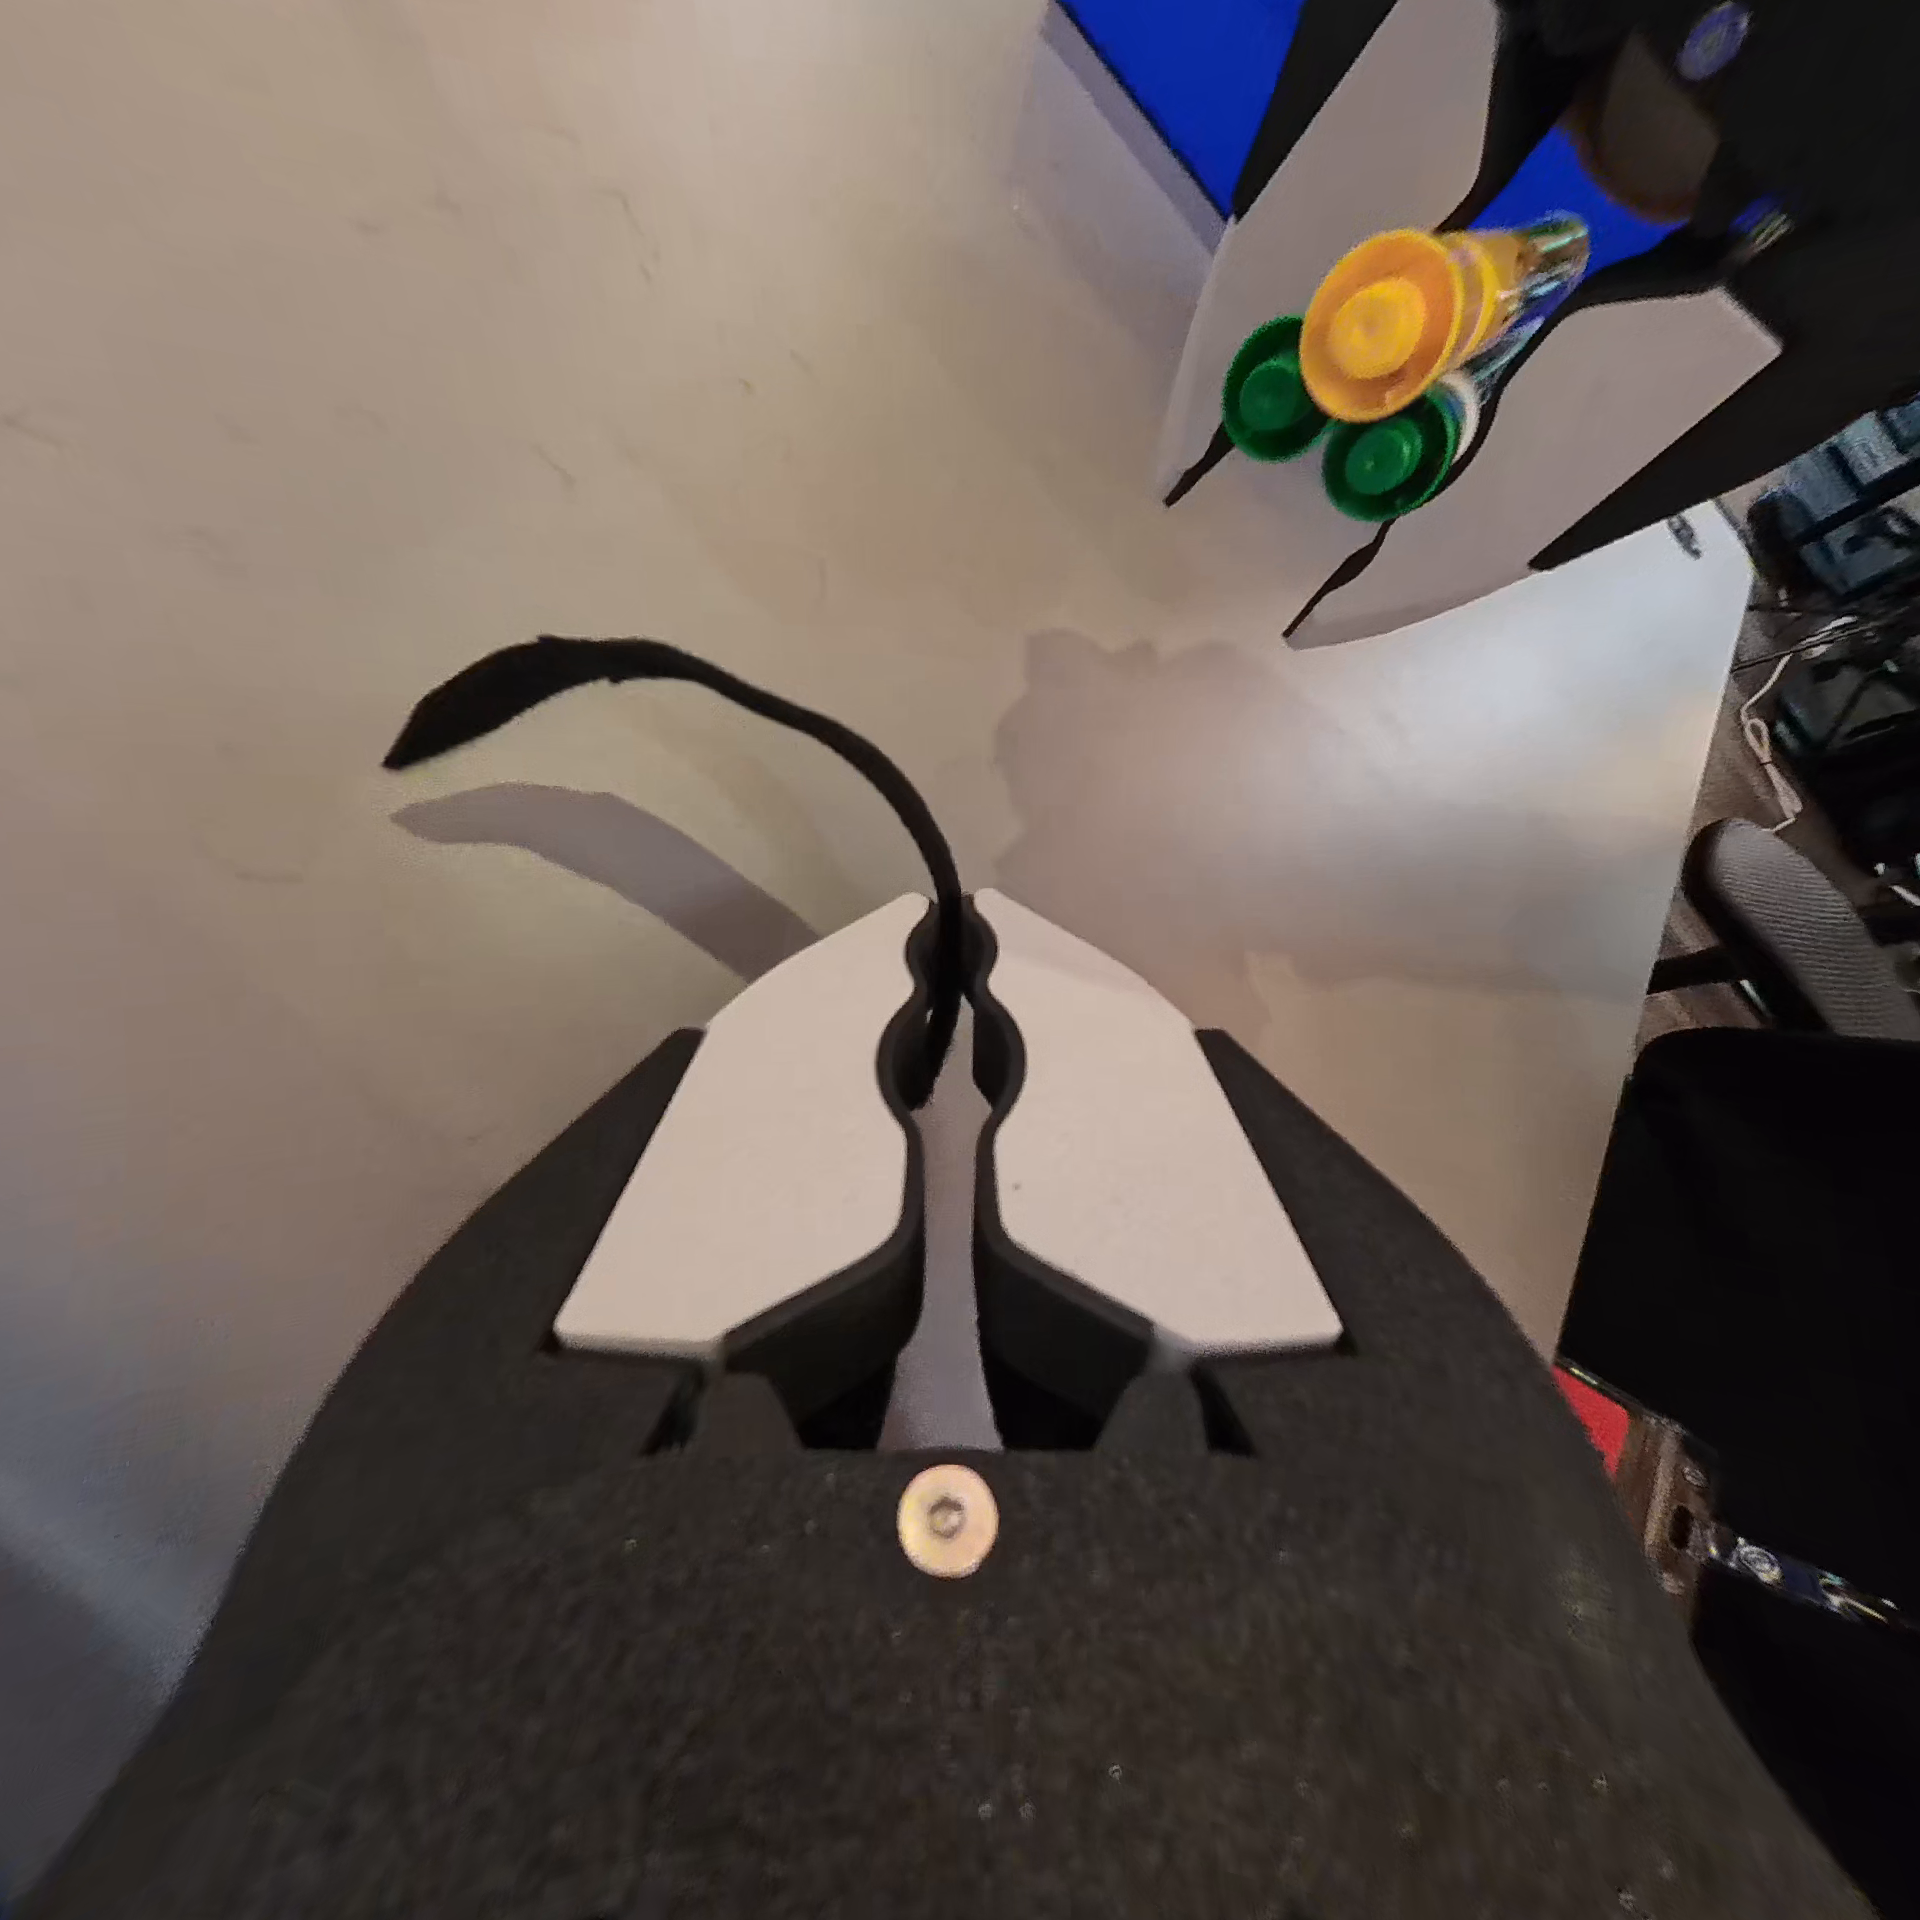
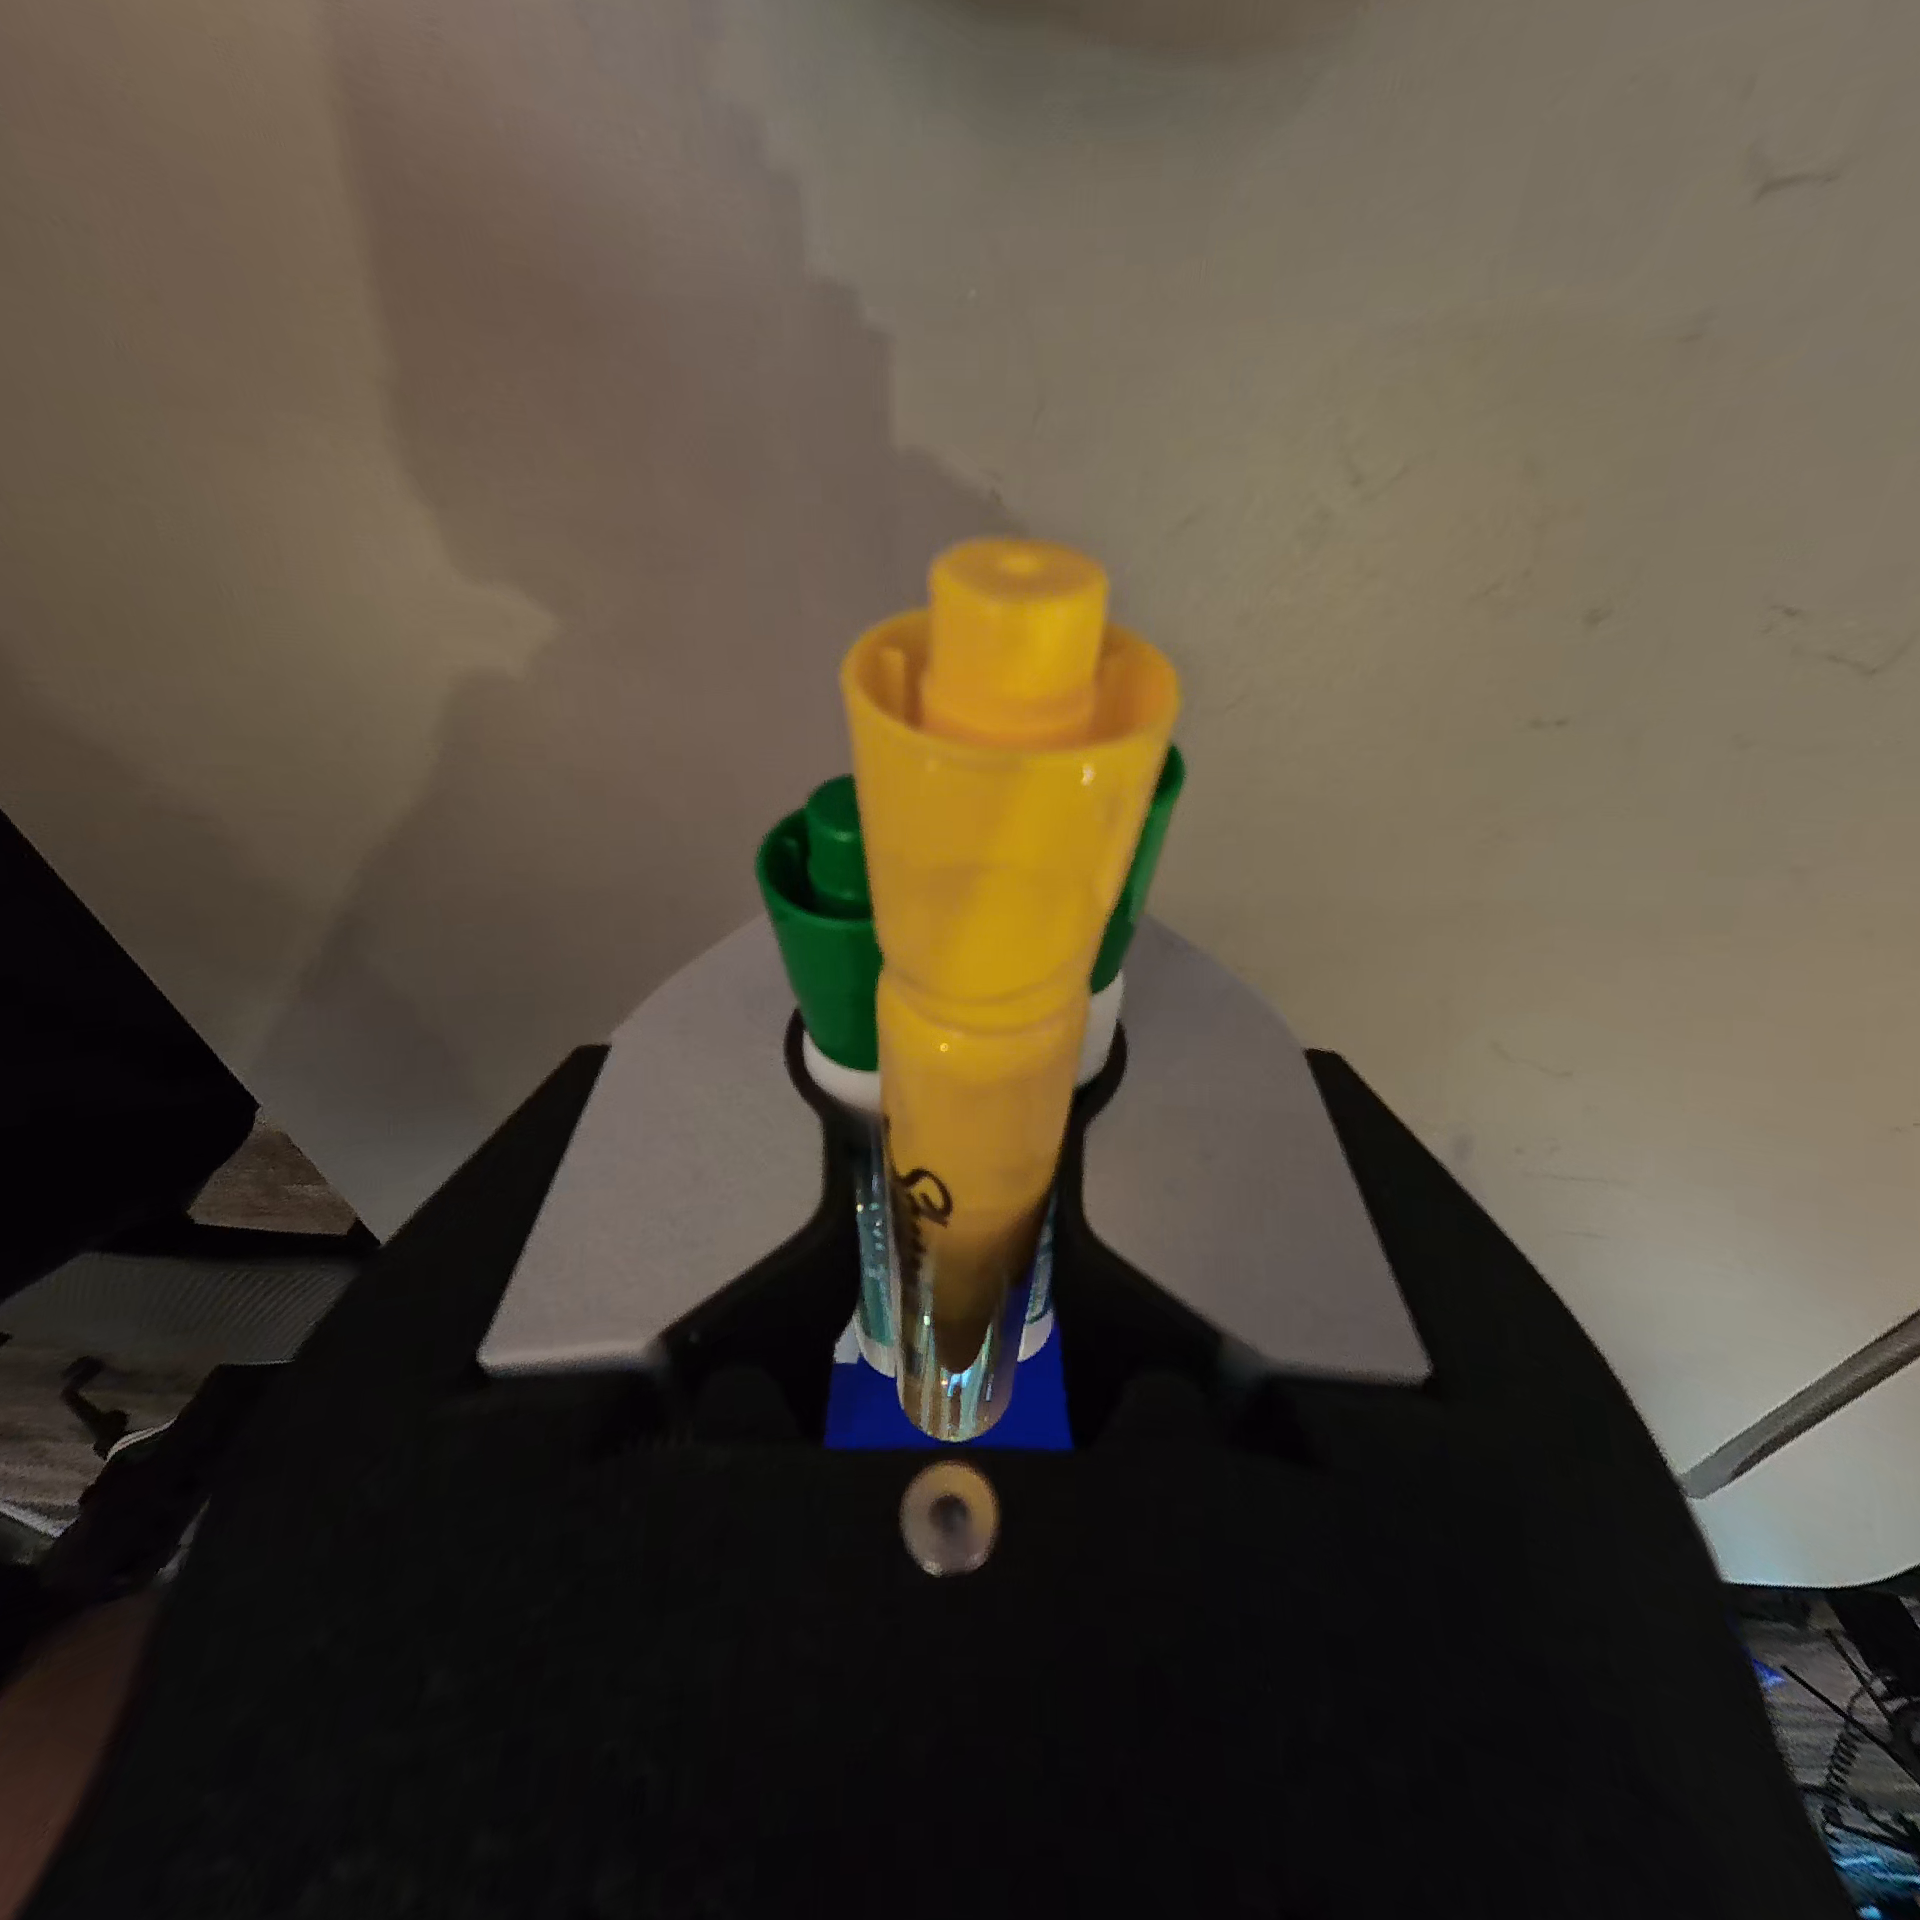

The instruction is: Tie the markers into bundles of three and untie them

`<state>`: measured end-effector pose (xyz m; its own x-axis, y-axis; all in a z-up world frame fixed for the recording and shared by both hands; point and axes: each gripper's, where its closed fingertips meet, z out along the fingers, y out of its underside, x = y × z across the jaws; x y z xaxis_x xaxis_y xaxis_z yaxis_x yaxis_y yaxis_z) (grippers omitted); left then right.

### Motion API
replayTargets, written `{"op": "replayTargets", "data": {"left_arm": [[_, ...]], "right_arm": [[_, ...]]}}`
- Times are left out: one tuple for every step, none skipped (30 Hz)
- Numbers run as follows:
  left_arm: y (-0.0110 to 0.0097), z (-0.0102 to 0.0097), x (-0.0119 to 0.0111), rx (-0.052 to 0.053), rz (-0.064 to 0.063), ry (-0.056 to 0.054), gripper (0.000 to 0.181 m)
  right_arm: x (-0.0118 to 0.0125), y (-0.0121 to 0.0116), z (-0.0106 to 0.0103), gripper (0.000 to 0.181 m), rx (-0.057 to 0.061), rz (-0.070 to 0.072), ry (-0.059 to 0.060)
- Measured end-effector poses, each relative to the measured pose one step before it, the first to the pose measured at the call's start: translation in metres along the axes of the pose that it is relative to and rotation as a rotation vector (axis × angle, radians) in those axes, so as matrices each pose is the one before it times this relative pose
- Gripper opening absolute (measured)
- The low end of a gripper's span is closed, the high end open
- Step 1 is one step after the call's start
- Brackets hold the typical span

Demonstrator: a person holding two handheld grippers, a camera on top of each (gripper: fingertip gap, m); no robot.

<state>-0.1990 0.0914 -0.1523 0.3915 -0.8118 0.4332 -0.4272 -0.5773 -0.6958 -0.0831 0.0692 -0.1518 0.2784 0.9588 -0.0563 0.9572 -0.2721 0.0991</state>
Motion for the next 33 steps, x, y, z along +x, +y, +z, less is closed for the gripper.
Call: {"op": "replayTargets", "data": {"left_arm": [[-0.00183,-0.00079,0.00306,0.0109,0.0020,0.0152,0.002],[-0.00222,-0.00090,0.00443,0.0121,0.0051,0.0213,0.002],[-0.00305,-0.00096,0.00486,0.0171,0.0065,0.0227,0.002],[-0.00355,-0.00100,0.00488,0.0207,0.0082,0.0229,0.002],[-0.00329,-0.00092,0.00477,0.0189,0.0098,0.0220,0.002],[-0.00280,-0.00073,0.00358,0.0157,0.0110,0.0139,0.002],[-0.00281,-0.00074,0.00284,0.0156,0.0135,0.0078,0.002],[-0.00270,-0.00062,0.00298,0.0150,0.0145,0.0089,0.002],[-0.00280,-0.00057,0.00352,0.0152,0.0128,0.0121,0.002],[-0.00290,-0.00062,0.00344,0.0164,0.0090,0.0126,0.002],[-0.00228,-0.00046,0.00270,0.0124,0.0051,0.0087,0.002],[-0.00028,-0.00010,0.00172,-0.0001,0.0026,0.0038,0.002],[0.00125,0.00013,-0.00006,-0.0087,0.0023,-0.0076,0.002],[0.00129,0.00017,-0.00198,-0.0067,0.0041,-0.0202,0.002],[0.00135,0.00035,-0.00194,-0.0068,0.0070,-0.0227,0.002],[0.00173,0.00064,-0.00159,-0.0104,0.0077,-0.0213,0.001],[0.00231,0.00080,-0.00149,-0.0151,0.0039,-0.0233,0.002],[0.00295,0.00124,-0.00150,-0.0189,0.0018,-0.0248,0.002],[0.00284,0.00130,-0.00108,-0.0170,0.0049,-0.0230,0.002],[0.00262,0.00133,-0.00062,-0.0146,0.0112,-0.0201,0.002],[0.00284,0.00167,-0.00107,-0.0154,0.0167,-0.0232,0.002],[0.00279,0.00168,-0.00136,-0.0155,0.0160,-0.0230,0.002],[0.00210,0.00176,-0.00053,-0.0117,0.0054,-0.0121,0.002],[0.00084,0.00121,0.00050,-0.0014,-0.0066,0.0016,0.002],[-0.00026,0.00083,0.00110,0.0089,-0.0115,0.0096,0.002],[0.00004,0.00047,0.00152,0.0076,-0.0108,0.0142,0.002],[0.00151,0.00044,0.00110,-0.0018,-0.0062,0.0120,0.002],[0.00171,0.00026,-0.00037,-0.0029,0.0013,-0.0017,0.002],[0.00124,-0.00019,-0.00139,0.0001,0.0060,-0.0118,0.001],[0.00133,-0.00030,-0.00077,-0.0042,0.0021,-0.0078,0.001],[0.00088,-0.00051,-0.00029,-0.0039,-0.0041,-0.0036,0.002],[-0.00022,-0.00090,-0.00013,0.0034,-0.0057,-0.0026,0.002],[-0.00101,-0.00098,0.00028,0.0057,-0.0052,0.0010,0.002]], "right_arm": [[0.00008,-0.00009,-0.00021,0.042,0.0025,0.0006,0.0007],[-0.00073,0.00006,-0.00022,0.042,0.0037,0.0034,-0.0070],[-0.00013,0.00048,-0.00024,0.042,0.0032,0.0026,-0.0045],[0.00061,0.00094,-0.00018,0.042,0.0012,0.0034,-0.0006],[0.00082,0.00149,-0.00009,0.042,-0.0017,0.0064,-0.0003],[0.00043,0.00194,-0.00005,0.042,-0.0041,0.0067,-0.0021],[0.00062,0.00180,0.00011,0.042,-0.0051,0.0028,0.0016],[0.00090,0.00136,-0.00010,0.042,-0.0014,0.0010,0.0055],[-0.00023,0.00072,-0.00014,0.042,0.0013,0.0027,-0.0023],[-0.00087,0.00064,-0.00001,0.042,0.0015,0.0015,-0.0062],[0.00019,0.00035,-0.00001,0.042,0.0029,-0.0011,0.0025],[0.00056,0.00010,-0.00008,0.042,0.0037,0.0003,0.0050],[0.00005,0.00016,-0.00009,0.042,0.0034,0.0004,0.0018],[-0.00011,0.00014,-0.00021,0.042,0.0041,-0.0026,0.0029],[-0.00041,0.00037,-0.00016,0.042,0.0032,-0.0032,0.0007],[-0.00008,0.00043,-0.00011,0.042,0.0027,-0.0049,0.0023],[-0.00029,0.00096,-0.00005,0.042,0.0007,-0.0040,-0.0020],[-0.00072,0.00147,0.00009,0.042,-0.0036,-0.0013,-0.0096],[-0.00049,0.00135,0.00037,0.042,-0.0056,0.0003,-0.0129],[0.00036,0.00166,0.00024,0.042,-0.0125,0.0006,-0.0125],[0.00420,0.00035,-0.00122,0.042,-0.0068,-0.0006,0.0097],[0.00437,-0.00329,-0.00290,0.042,0.0159,0.0099,0.0057],[0.00072,-0.00779,-0.00422,0.042,0.0459,0.0119,-0.0192],[-0.00161,-0.00901,-0.00419,0.042,0.0545,0.0074,-0.0311],[-0.00083,-0.00682,-0.00309,0.042,0.0364,0.0115,-0.0255],[0.00226,-0.00431,-0.00195,0.042,0.0166,0.0167,-0.0023],[0.00306,-0.00173,-0.00104,0.042,-0.0032,0.0208,0.0039],[0.00366,0.00000,-0.00099,0.042,-0.0134,0.0199,0.0078],[0.00399,-0.00052,-0.00162,0.042,-0.0063,0.0237,0.0114],[0.00229,-0.00019,-0.00193,0.042,-0.0045,0.0287,-0.0017],[0.00101,0.00037,-0.00190,0.042,-0.0062,0.0312,-0.0111],[0.00165,0.00097,-0.00205,0.042,-0.0096,0.0288,-0.0050],[0.00383,-0.00043,-0.00288,0.042,0.0002,0.0195,0.0169]]}}
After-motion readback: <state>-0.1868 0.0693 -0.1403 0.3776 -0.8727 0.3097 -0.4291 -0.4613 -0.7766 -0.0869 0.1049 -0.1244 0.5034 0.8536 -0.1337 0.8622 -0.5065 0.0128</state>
